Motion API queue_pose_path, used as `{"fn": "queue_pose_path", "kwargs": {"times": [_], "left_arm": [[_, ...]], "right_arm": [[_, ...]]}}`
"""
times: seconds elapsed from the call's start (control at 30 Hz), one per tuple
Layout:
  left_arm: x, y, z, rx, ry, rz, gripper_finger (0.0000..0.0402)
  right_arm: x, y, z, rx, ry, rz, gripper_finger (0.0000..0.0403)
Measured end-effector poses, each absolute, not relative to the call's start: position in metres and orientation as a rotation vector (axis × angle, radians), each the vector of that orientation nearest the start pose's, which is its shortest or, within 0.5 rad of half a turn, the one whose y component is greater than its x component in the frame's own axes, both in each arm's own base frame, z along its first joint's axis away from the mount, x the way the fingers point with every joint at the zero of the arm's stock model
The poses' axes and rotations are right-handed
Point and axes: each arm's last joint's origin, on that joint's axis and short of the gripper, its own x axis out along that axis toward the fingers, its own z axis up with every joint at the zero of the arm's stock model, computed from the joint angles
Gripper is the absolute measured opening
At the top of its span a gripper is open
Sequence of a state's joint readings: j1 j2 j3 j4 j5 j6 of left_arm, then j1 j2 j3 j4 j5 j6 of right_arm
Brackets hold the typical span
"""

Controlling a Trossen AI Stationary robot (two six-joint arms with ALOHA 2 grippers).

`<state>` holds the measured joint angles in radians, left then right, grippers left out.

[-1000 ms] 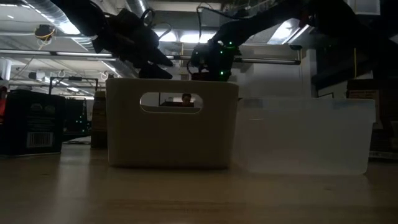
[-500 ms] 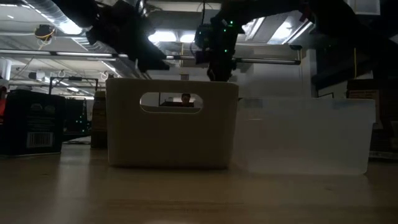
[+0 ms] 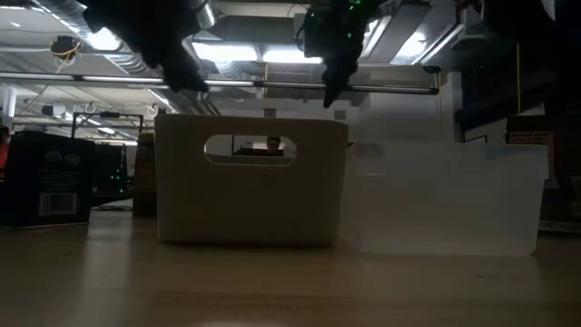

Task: Sort spices by type
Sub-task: Put the yellow seasoning bottle into the yellow bin

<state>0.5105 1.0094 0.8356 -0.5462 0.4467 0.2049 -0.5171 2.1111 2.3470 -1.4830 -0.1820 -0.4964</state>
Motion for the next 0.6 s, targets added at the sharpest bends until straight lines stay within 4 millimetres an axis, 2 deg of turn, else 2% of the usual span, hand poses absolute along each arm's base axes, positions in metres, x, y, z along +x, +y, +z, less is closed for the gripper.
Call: {"fn": "queue_pose_path", "kwargs": {"times": [0.17, 0.27, 0.5, 0.6], "left_arm": [[0.172, 0.073, 0.273, -0.188, 0.796, -0.049, 0.0260], [0.168, 0.068, 0.268, -0.201, 0.886, -0.019, 0.0260], [0.164, 0.061, 0.262, -0.226, 0.983, -0.003, 0.0260], [0.163, 0.056, 0.253, -0.255, 1.021, -0.012, 0.0260]], "right_arm": [[0.351, -0.189, 0.364, 0.094, 1.161, 0.097, 0.0246], [0.349, -0.186, 0.365, 0.136, 1.149, 0.146, 0.0246], [0.348, -0.184, 0.366, 0.171, 1.161, 0.132, 0.0246], [0.345, -0.181, 0.371, 0.172, 1.153, 0.124, 0.0246]]}}
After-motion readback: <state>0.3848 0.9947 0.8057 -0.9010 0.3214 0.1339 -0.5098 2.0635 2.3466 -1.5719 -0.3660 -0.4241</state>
